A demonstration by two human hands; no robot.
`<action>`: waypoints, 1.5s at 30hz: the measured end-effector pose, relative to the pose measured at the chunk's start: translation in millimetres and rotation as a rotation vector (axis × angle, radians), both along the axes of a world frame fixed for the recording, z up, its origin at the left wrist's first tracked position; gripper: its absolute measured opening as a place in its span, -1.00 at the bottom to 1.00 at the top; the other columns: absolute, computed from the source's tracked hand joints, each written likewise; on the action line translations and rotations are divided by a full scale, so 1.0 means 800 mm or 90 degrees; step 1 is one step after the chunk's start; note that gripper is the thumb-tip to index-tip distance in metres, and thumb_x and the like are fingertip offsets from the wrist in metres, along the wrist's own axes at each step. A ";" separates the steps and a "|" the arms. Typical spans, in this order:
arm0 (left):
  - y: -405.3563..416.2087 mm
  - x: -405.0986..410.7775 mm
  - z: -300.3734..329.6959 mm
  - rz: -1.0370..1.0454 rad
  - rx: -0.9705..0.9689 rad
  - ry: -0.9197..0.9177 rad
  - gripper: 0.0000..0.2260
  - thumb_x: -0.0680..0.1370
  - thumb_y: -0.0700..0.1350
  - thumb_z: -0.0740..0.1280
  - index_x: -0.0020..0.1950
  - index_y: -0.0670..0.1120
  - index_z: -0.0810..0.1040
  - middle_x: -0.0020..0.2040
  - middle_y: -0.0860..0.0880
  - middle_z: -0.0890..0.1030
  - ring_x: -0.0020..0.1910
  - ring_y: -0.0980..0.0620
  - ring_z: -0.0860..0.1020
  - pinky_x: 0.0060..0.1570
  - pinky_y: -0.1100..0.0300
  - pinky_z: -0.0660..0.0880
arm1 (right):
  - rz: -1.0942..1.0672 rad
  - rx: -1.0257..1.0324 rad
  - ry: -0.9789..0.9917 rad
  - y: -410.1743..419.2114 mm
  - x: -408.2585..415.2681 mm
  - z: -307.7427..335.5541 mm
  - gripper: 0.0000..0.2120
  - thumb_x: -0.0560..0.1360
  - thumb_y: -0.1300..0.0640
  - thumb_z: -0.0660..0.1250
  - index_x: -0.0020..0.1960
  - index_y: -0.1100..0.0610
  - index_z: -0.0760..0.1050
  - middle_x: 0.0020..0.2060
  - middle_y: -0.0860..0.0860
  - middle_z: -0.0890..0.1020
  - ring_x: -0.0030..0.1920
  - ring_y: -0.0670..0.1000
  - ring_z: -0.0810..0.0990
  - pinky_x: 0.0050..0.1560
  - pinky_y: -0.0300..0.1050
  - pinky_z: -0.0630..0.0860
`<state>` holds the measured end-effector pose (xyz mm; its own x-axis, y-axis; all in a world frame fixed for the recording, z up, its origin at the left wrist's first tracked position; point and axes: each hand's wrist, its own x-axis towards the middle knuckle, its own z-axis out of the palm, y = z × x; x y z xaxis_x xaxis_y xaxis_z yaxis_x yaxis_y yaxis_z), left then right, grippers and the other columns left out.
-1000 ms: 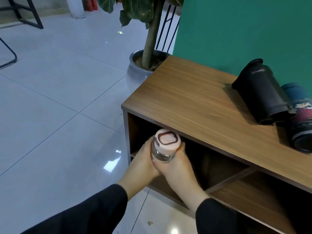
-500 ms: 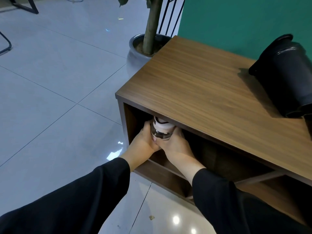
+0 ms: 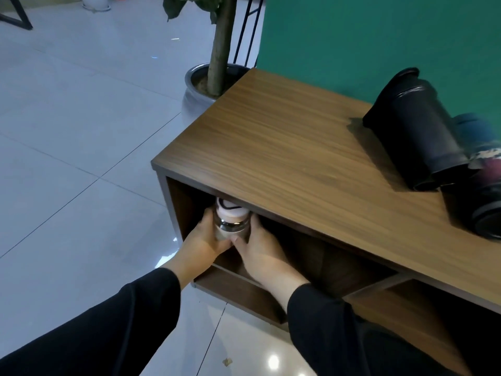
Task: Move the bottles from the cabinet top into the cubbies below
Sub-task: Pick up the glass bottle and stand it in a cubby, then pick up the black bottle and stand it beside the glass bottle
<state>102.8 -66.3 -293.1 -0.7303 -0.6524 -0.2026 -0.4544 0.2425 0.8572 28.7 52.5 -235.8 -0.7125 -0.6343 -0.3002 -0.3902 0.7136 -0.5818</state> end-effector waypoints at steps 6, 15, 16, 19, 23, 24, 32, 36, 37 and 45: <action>0.036 0.037 -0.005 0.124 -0.068 0.059 -0.36 0.53 0.01 0.47 0.55 0.08 0.30 0.37 0.00 0.59 0.31 -0.01 0.58 0.31 -0.02 0.52 | 0.146 -0.173 0.085 0.104 0.070 0.090 -0.75 0.61 -0.07 0.21 0.15 -0.06 0.61 -0.03 -0.09 0.70 -0.01 -0.13 0.64 0.03 -0.20 0.54; 0.153 0.056 0.156 -0.224 -0.433 0.508 -0.73 0.69 -0.03 0.18 -0.07 -0.10 0.61 -0.19 -0.01 0.59 -0.20 0.11 0.51 -0.10 0.37 0.40 | -0.023 -0.373 0.467 0.181 -0.035 0.281 -0.82 0.56 0.02 0.31 0.11 0.06 0.56 0.00 -0.02 0.58 0.04 -0.11 0.53 0.11 -0.23 0.47; 0.160 0.046 0.184 -0.231 -0.436 0.538 -0.72 0.69 -0.05 0.18 -0.05 -0.12 0.63 -0.19 -0.04 0.61 -0.19 0.09 0.53 -0.09 0.35 0.42 | -0.078 -0.325 0.463 0.176 -0.062 0.290 -0.70 0.55 -0.02 0.32 0.24 0.05 0.53 0.11 -0.01 0.56 0.15 -0.05 0.52 0.19 -0.11 0.48; 0.171 0.013 0.243 -0.231 -0.372 0.501 -0.73 0.67 -0.05 0.20 0.12 -0.14 0.65 -0.04 0.00 0.67 -0.02 0.18 0.61 0.04 0.36 0.49 | -0.161 -0.115 0.422 0.158 -0.130 0.301 -0.36 0.50 -0.17 0.34 0.48 0.08 0.32 0.41 0.09 0.45 0.39 0.14 0.42 0.31 0.12 0.40; 0.172 -0.042 0.294 -0.099 -0.054 0.301 -0.66 0.65 0.07 0.23 0.44 0.13 0.44 0.22 0.20 0.57 0.18 0.31 0.53 0.09 0.48 0.45 | -0.202 0.037 0.282 0.137 -0.175 0.308 -0.33 0.46 -0.22 0.38 0.34 0.25 0.40 0.24 0.24 0.56 0.14 0.26 0.53 -0.03 0.01 0.41; 0.169 -0.058 0.299 -0.078 0.010 0.280 -0.63 0.66 0.09 0.22 0.47 0.13 0.41 0.28 0.16 0.57 0.22 0.25 0.53 0.17 0.39 0.47 | -0.199 0.054 0.252 0.135 -0.180 0.308 -0.35 0.45 -0.23 0.40 0.26 0.27 0.44 0.15 0.24 0.59 0.02 0.24 0.54 -0.11 -0.02 0.38; 0.164 -0.124 0.304 -0.097 0.336 0.215 -0.49 0.67 0.14 0.19 0.58 -0.03 0.27 0.46 -0.15 0.48 0.33 -0.07 0.55 0.28 0.09 0.50 | -0.218 -0.157 0.142 0.129 -0.178 0.284 -0.28 0.33 -0.21 0.48 0.33 0.16 0.37 0.15 0.13 0.59 0.04 0.16 0.59 -0.04 -0.04 0.54; 0.172 -0.087 0.335 -0.079 0.354 0.320 -0.55 0.64 0.19 0.23 0.45 -0.01 0.45 0.27 -0.10 0.67 0.20 -0.03 0.67 0.21 -0.02 0.59 | -0.079 -0.400 0.137 0.143 -0.091 0.295 -0.41 0.46 -0.06 0.43 0.40 -0.03 0.26 0.07 -0.15 0.55 -0.04 -0.19 0.57 -0.24 -0.43 0.43; 0.175 -0.071 0.342 -0.071 0.340 0.343 -0.54 0.61 0.21 0.26 0.42 0.00 0.48 0.21 -0.07 0.71 0.14 -0.02 0.69 0.10 0.00 0.63 | -0.040 -0.455 0.114 0.149 -0.064 0.299 -0.45 0.49 -0.02 0.42 0.37 -0.10 0.24 0.06 -0.23 0.54 -0.03 -0.26 0.58 -0.22 -0.47 0.47; 0.222 0.105 0.296 -0.117 0.203 0.323 -0.50 0.16 0.03 0.54 0.03 0.40 0.58 0.01 0.22 0.74 0.01 0.26 0.70 -0.12 0.39 0.59 | 0.105 -0.500 -0.185 0.245 0.082 0.236 -0.16 0.45 0.34 0.45 0.52 -0.19 0.15 0.32 -0.26 0.54 0.36 -0.23 0.47 0.30 -0.29 0.44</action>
<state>186.8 111.4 -56.5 -0.8815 -0.4709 0.0345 0.0526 -0.0255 0.9983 94.2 248.1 -47.4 -0.5550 -0.8240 0.1140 -0.2127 0.0081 -0.9771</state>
